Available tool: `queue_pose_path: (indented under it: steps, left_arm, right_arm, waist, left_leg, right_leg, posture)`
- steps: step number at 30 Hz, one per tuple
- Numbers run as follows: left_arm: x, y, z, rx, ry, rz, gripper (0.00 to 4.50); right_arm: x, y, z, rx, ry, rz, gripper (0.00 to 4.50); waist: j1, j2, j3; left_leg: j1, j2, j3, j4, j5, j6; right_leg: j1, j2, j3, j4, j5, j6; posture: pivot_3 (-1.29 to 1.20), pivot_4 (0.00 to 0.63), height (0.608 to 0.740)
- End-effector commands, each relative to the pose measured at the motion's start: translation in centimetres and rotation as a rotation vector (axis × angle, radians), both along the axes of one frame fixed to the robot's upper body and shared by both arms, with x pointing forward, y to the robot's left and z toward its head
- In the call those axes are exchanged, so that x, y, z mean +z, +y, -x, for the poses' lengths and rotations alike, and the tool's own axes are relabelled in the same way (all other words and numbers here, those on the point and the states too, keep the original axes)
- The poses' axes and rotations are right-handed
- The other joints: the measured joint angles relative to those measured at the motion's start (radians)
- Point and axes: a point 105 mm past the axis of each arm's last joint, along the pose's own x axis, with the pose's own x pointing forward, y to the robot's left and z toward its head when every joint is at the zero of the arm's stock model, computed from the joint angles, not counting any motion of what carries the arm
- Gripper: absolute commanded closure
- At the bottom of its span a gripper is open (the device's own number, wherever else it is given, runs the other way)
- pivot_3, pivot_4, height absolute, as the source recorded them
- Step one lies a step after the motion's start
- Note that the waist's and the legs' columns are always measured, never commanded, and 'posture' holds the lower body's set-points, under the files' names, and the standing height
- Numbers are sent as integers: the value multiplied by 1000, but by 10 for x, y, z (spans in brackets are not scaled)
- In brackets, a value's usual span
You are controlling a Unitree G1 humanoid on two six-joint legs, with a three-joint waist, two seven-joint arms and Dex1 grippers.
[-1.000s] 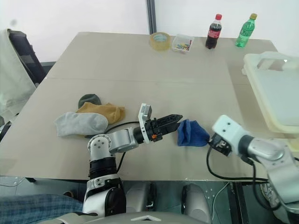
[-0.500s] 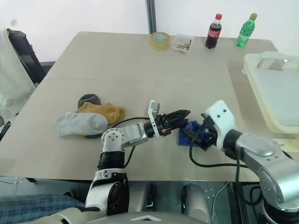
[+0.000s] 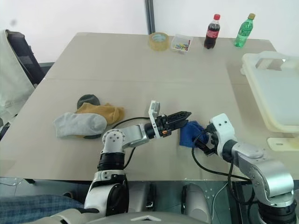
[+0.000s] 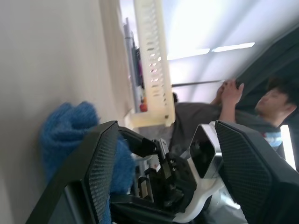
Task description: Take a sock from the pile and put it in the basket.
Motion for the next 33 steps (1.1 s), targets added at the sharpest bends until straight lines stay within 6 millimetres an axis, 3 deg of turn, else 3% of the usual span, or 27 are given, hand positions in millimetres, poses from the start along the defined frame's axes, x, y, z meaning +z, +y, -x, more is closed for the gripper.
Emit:
queue_pose_path:
  steps: [1, 2, 8, 11, 16, 24, 28, 33]
  left_arm:
    - [7, -3, 5, -28, -98, -30, 956]
    - [6, -2, 6, -32, -119, -49, 956]
    - [13, 14, 10, -16, -267, -99, 956]
    - [14, 22, 15, -41, -404, -190, 956]
    - [11, 39, 17, -80, -780, -439, 956]
    - [7, 42, 19, -87, -1405, -652, 956]
    - [23, 34, 15, 42, -1428, -566, 956]
    - [30, 23, 21, 60, -1469, -494, 956]
  right_arm:
    - [-12, 9, 4, 21, 57, -97, 555]
    - [-11, 10, 3, 19, 56, -116, 786]
    - [-13, 15, 6, 71, 63, -131, 3731]
    - [-14, 16, 7, 84, 65, -136, 4453]
    - [-12, 9, 2, 52, 60, -147, 4481]
    - [1, -31, -17, -51, 17, -88, 4481]
    - [13, -50, -20, -73, 27, -35, 4481]
    - [58, -65, -16, 27, -20, 31, 4481]
  waist:
    - [-2, 0, 0]
    - [-2, 0, 0]
    - [-2, 1, 0]
    - [-2, 1, 0]
    - [0, 2, -1]
    - [8, 6, 0]
    - [18, 7, 1]
    - [24, 10, 3]
  left_leg:
    - [0, 0, 0, 0, 0, 0]
    - [0, 1, 0, 0, 0, 0]
    - [1, 2, 0, 0, 0, 0]
    - [1, 2, 0, 0, 0, 0]
    - [1, 2, 1, -1, 0, 0]
    - [-1, 2, 2, -1, 0, 0]
    - [-3, 1, 2, -1, -2, 2]
    - [-5, 0, 2, -1, -2, 4]
  right_leg:
    - [0, 0, 0, 0, 0, 0]
    - [0, 1, 0, 0, 0, 0]
    - [0, 1, 1, 0, 0, 0]
    - [0, 1, 1, 0, 0, 0]
    - [-1, 1, 1, 0, 0, -2]
    - [-2, -2, 3, -3, -2, -5]
    - [-2, -4, 4, -4, -1, -4]
    - [-4, -4, 4, -5, 1, -1]
  posture:
    - [0, 150, 735]
    - [0, 150, 735]
    - [0, 150, 735]
    - [0, 150, 735]
    - [0, 150, 735]
    - [0, 150, 735]
    - [0, 150, 735]
    - [0, 150, 735]
